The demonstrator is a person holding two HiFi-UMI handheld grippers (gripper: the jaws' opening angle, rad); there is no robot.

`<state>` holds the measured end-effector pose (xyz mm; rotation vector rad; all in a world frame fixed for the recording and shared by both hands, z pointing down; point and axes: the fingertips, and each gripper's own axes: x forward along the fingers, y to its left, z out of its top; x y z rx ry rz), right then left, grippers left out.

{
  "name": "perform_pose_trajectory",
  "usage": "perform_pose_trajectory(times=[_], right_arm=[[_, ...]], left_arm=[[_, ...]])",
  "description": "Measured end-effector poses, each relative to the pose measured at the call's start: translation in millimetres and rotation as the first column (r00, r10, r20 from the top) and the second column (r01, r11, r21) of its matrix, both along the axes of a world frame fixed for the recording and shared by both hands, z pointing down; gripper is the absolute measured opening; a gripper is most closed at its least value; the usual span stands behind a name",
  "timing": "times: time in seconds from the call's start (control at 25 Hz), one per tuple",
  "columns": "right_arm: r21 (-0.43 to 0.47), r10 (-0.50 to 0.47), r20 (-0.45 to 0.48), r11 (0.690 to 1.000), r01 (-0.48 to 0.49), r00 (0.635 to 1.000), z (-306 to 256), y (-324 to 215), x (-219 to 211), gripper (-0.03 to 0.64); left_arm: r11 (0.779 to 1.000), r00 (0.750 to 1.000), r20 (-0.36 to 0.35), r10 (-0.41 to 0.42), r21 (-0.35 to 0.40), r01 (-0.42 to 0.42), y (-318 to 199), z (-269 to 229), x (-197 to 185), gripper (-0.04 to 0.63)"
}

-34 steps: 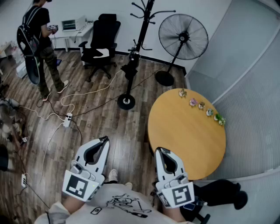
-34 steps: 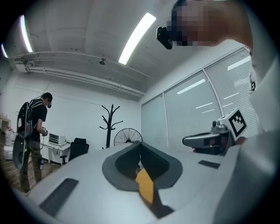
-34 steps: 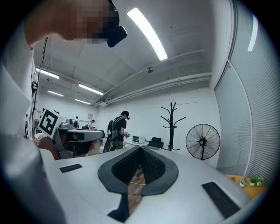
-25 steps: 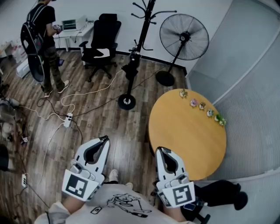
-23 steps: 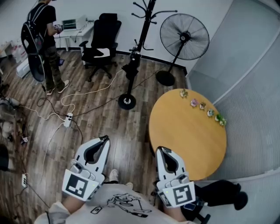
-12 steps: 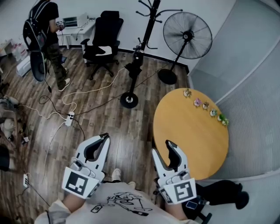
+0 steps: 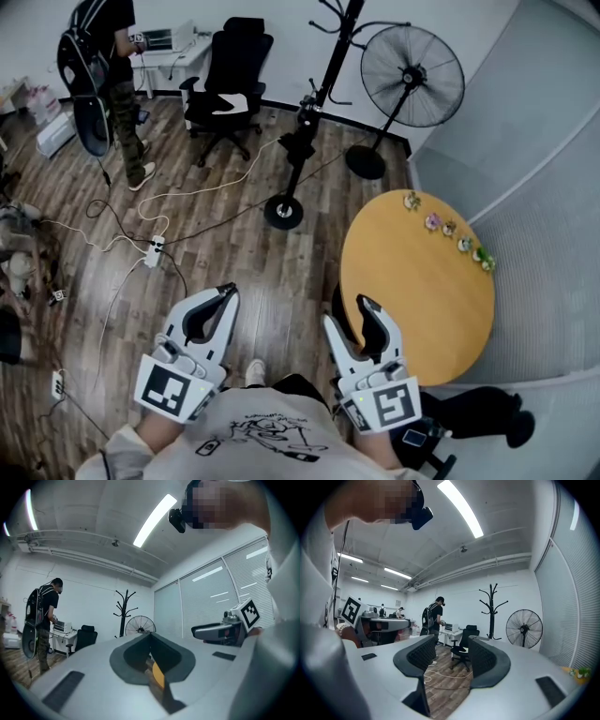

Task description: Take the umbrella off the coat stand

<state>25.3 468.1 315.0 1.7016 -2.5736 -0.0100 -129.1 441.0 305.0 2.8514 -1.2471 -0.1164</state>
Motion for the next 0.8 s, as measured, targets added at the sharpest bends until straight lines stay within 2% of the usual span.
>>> perform_pose_trajectory(times=[0.12, 0.32, 0.8], right_arm=[[-0.005, -0.003, -0.002, 1.0, 0.003, 1.0, 0, -4, -5, 0.227], [-0.007, -0.002, 0.0, 1.0, 0.002, 1.0, 2, -13, -7, 0.227], [-0.001, -0.009, 0.016, 1.0, 0.009, 1.0, 5, -50, 6, 0.227]], left_arm=[[1.0, 1.0, -0.005, -0.006, 0.015, 0.006, -6, -4, -5, 0.008], [1.0, 1.0, -0.011, -0.003, -0.001, 0.003, -13, 1, -6, 0.008], [1.0, 1.0, -0.002, -0.004, 0.014, 0.004, -47, 0, 8, 0.008]])
